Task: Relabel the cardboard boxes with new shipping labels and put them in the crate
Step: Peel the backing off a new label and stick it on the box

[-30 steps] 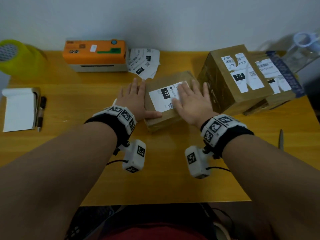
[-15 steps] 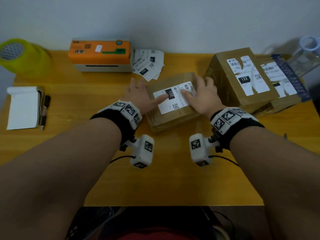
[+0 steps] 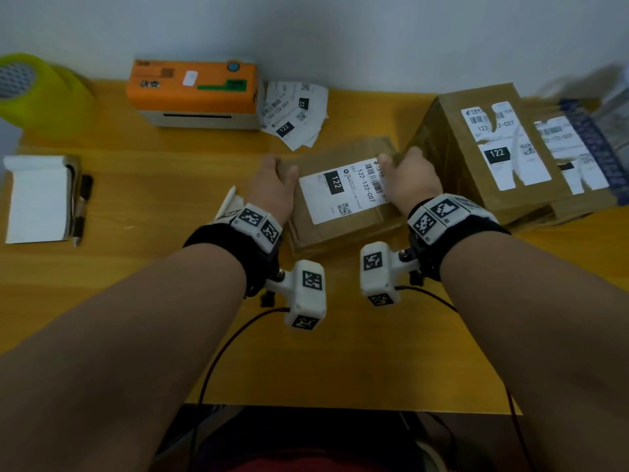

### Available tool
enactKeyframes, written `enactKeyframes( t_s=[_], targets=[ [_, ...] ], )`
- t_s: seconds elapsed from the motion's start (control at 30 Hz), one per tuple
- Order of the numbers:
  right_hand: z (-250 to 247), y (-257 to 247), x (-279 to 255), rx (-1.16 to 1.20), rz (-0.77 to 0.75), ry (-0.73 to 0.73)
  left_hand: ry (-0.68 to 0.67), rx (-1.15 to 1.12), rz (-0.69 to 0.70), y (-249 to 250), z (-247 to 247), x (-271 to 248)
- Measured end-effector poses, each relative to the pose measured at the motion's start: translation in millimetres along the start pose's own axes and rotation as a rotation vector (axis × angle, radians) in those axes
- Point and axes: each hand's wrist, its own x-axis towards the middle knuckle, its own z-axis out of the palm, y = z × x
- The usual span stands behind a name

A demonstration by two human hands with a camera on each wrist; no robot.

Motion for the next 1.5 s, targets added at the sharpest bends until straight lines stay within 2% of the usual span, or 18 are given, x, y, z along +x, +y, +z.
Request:
enactKeyframes(
  t_s=[0.17,0.37,0.47,0.53,0.8,0.9,1.07,1.17,1.27,1.33,1.4,1.5],
  targets=[
    [4.1,1.5,-10.7,-0.109,-0.077,-0.079,-0.032,0.065,-0.087,16.8,10.2,-10.1],
    [-11.7,14.8,-17.5,-0.050,-0.194,-0.047,0.010,0.112,-0.045,9.4,3.3,-12.8],
    [-6.1,9.6,-32.7,-0.207,-0.134,-0.197,-0.095,0.238,-0.066,16.5,8.2,-27.6],
    [-4.1,8.4,-36.3,-0.192,-0.074,-0.259,-0.154,0.287,-0.050,18.7,12.2,-31.4],
    [-10.0,12.7,-28.0,-0.069,-0.090,-0.274,-0.307,0.401,-0.057,9.3,-4.1,-25.8],
    [-12.7,21.0,-27.1,0.006,-0.119,-0.281,-0.362,0.330,-0.078,1.4,-10.6,-21.6],
    [-17.5,32.5,-31.0,0.170,-0.169,-0.277,-0.438,-0.068,-0.155,-8.7,-22.1,-22.2],
    [-21.7,38.1,-38.3,0.286,-0.107,-0.247,-0.414,-0.146,-0.182,-3.5,-23.2,-19.8],
    [-25.2,38.1,-47.0,0.308,-0.038,-0.166,-0.318,-0.063,-0.112,6.0,-27.5,-14.1],
    [-25.8,37.5,-48.7,0.301,0.068,-0.141,-0.250,0.057,-0.045,15.0,-27.8,-9.4],
    [-22.3,37.0,-48.5,0.364,0.203,-0.232,-0.201,0.156,0.006,24.7,-27.2,-8.1],
    [-16.9,33.2,-53.4,0.577,0.361,-0.383,-0.248,0.222,0.052,34.5,-26.8,-7.5]
  ],
)
